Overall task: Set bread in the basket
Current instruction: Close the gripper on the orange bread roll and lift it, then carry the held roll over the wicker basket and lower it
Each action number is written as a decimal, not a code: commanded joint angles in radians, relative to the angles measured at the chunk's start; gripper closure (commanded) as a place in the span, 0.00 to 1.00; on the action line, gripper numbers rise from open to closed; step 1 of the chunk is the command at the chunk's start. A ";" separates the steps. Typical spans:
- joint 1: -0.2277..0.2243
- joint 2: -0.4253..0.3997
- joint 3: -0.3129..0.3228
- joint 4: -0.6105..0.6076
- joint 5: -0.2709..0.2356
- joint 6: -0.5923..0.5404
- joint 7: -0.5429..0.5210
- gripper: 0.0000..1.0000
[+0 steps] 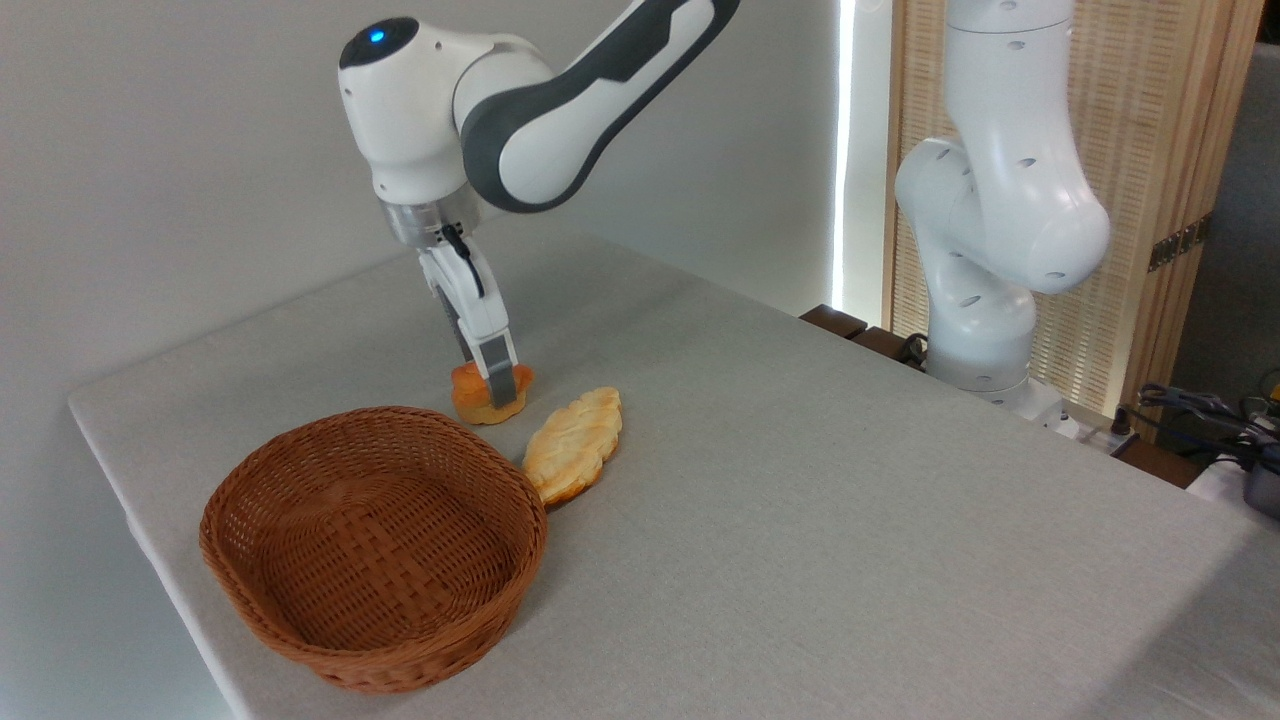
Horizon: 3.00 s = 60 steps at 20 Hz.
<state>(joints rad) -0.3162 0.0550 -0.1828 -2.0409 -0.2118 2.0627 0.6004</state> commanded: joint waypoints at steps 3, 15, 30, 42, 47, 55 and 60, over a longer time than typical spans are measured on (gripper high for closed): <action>-0.009 0.042 0.006 0.002 -0.008 0.063 0.001 0.00; -0.009 0.040 0.006 0.004 0.000 0.063 0.005 0.56; 0.003 -0.010 0.023 0.021 -0.009 0.050 -0.010 0.54; 0.008 -0.096 0.222 0.077 0.003 0.059 -0.005 0.52; 0.008 -0.093 0.290 0.097 0.037 0.062 0.050 0.48; 0.006 -0.029 0.293 0.108 0.037 0.180 0.038 0.00; 0.006 -0.020 0.293 0.108 0.037 0.203 0.039 0.00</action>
<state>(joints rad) -0.3034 0.0249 0.1055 -1.9517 -0.1875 2.2531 0.6449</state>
